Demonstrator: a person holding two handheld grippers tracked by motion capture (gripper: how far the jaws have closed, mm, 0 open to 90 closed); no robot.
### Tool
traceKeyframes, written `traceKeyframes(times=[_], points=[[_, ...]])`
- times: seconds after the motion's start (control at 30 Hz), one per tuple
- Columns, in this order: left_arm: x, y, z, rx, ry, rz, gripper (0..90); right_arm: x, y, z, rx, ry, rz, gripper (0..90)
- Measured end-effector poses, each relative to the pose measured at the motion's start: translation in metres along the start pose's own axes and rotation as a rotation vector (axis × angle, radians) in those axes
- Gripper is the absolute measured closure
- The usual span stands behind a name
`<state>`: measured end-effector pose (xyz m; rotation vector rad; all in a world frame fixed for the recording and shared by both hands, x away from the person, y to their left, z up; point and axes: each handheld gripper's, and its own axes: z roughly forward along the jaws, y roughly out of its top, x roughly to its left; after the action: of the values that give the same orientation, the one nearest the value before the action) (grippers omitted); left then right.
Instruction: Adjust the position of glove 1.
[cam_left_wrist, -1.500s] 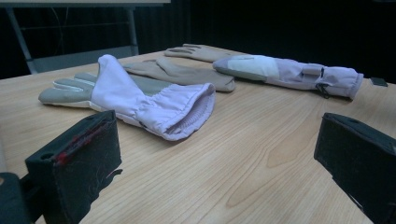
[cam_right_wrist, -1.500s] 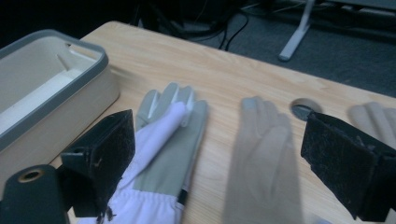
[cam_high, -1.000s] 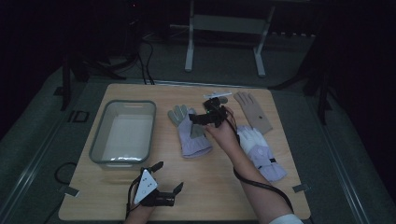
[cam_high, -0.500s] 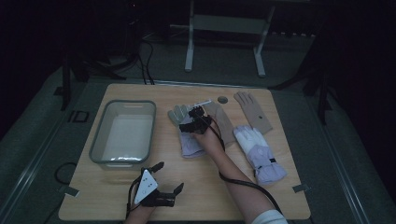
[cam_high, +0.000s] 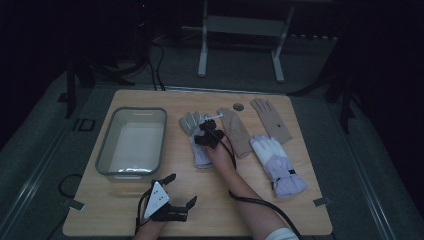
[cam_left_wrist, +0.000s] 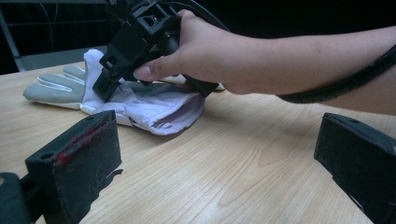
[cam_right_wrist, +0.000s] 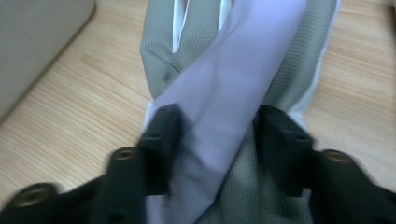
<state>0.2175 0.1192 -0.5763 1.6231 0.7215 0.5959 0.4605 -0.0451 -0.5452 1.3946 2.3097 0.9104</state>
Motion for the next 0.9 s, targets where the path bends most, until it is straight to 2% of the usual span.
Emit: traceKeyframes(times=[0.13, 0.23, 0.4, 0.53, 0.57, 0.63, 0.7, 0.8, 0.87, 0.9], points=[[0.001, 0.0, 0.0, -0.001, -0.001, -0.004, 0.8, 0.002, -0.003, -0.004, -0.026, 0.011, 0.039, 72.2], [0.001, 0.0, 0.0, -0.002, -0.001, -0.006, 0.8, 0.003, -0.004, -0.01, -0.042, 0.016, 0.061, 77.4], [0.001, 0.001, -0.002, -0.014, 0.004, -0.014, 0.8, 0.003, -0.006, -0.032, -0.09, 0.026, 0.109, 78.1], [0.001, 0.002, -0.003, -0.024, 0.01, -0.008, 0.8, 0.008, -0.012, -0.058, -0.121, -0.003, 0.094, 78.0], [0.001, 0.003, -0.003, -0.027, 0.008, -0.009, 0.8, 0.008, -0.015, -0.064, -0.127, -0.016, 0.098, 78.1], [0.0, 0.003, -0.004, -0.027, 0.02, 0.003, 0.8, 0.007, -0.021, -0.074, -0.128, -0.007, 0.117, 78.1], [-0.002, 0.003, -0.004, -0.025, 0.048, 0.013, 0.8, 0.009, -0.029, -0.086, -0.14, -0.013, 0.124, 78.1], [0.0, 0.003, -0.004, -0.034, 0.051, -0.002, 0.8, 0.013, -0.042, -0.1, -0.148, -0.024, 0.131, 78.1], [0.001, 0.003, -0.004, -0.036, 0.055, -0.004, 0.8, 0.014, -0.051, -0.106, -0.136, -0.004, 0.151, 78.1], [0.002, 0.003, -0.004, -0.037, 0.06, -0.001, 0.8, 0.016, -0.055, -0.109, -0.134, -0.015, 0.148, 78.1]])
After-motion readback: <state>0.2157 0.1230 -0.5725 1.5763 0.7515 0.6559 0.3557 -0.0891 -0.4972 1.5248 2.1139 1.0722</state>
